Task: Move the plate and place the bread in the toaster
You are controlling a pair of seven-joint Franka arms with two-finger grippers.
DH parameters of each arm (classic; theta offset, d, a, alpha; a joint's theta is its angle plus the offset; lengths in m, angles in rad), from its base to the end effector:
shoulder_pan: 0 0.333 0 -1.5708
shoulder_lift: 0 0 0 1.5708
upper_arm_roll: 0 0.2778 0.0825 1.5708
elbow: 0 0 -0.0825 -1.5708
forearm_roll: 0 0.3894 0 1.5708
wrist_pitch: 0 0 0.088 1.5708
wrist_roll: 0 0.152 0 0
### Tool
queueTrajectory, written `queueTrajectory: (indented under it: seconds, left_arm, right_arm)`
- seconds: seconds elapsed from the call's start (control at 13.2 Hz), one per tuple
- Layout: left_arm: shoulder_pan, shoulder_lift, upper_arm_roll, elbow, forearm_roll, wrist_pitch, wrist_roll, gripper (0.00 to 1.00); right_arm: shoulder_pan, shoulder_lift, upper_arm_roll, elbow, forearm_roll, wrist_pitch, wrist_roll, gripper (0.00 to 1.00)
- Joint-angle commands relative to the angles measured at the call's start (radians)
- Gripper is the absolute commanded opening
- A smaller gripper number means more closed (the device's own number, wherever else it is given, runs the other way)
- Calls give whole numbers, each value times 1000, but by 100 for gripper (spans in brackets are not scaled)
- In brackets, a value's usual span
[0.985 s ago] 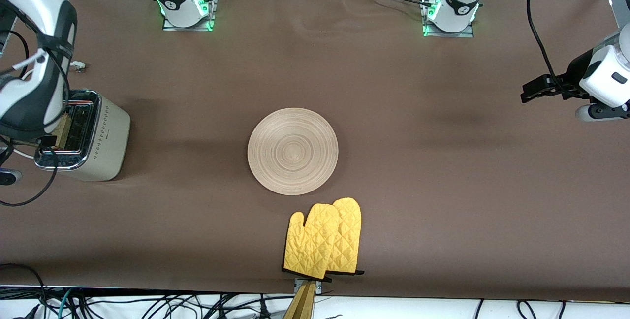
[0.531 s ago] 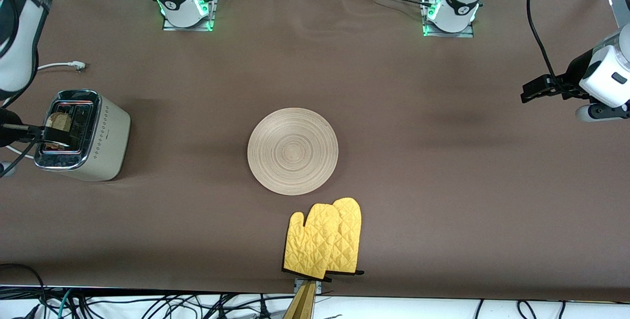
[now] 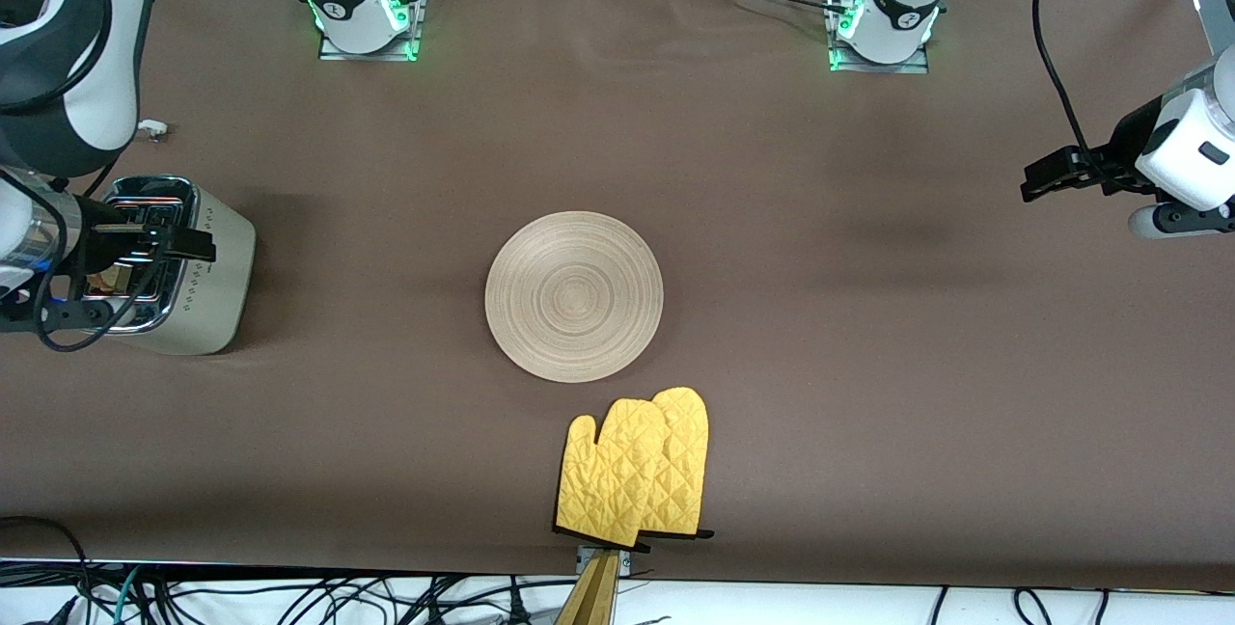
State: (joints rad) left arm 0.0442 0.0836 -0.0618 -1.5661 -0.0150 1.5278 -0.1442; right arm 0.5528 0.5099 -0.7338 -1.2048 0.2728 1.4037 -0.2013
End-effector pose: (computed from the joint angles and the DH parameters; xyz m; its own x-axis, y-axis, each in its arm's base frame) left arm 0.5688 -0.0114 0.4930 0.9845 0.1253 -0.1231 0.1266 -0.9920 0.0024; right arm 0.6371 0.0141 0.4476 0.9773 0.0703 -0.1999 0.0760 -0.9969 0.0207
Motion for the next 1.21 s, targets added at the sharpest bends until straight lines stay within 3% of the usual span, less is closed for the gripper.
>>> queueTrajectory:
  seconds: [0.0,0.15,0.23,0.3,0.53,0.68,0.83,0.99,1.14]
  left_arm:
    - [9,1,-6,9,-20,-14,-3,100]
    - [9,1,-6,11,-20,-14,-3,100]
    - [9,1,-6,9,-20,-14,-3,100]
    - [9,1,-6,9,-20,-14,-3,100]
    - [9,1,-6,9,-20,-14,-3,100]
    - [9,1,-6,8,-20,-14,-3,100]
    - [9,1,-6,8,-20,-14,-3,100]
    - [9,1,-6,8,-20,-14,-5,100]
    - [9,1,-6,8,-20,-14,-5,100]
  right_arm:
    - [-23,-88,99,-24,9,-31,16,100]
    - [-191,-149,363,-58,-154,-3,22,100]
    - [-271,-166,454,-85,-182,14,25,100]
    - [-325,-192,502,-100,-184,36,23,100]
    - [-414,-261,528,-171,-193,86,20,100]
    - [-561,-316,655,-231,-199,109,20,100]
    - [-583,-375,680,-303,-202,153,13,100]
    - [-597,-398,688,-306,-208,161,14,100]
    - [-602,-413,730,-321,-273,153,34,100]
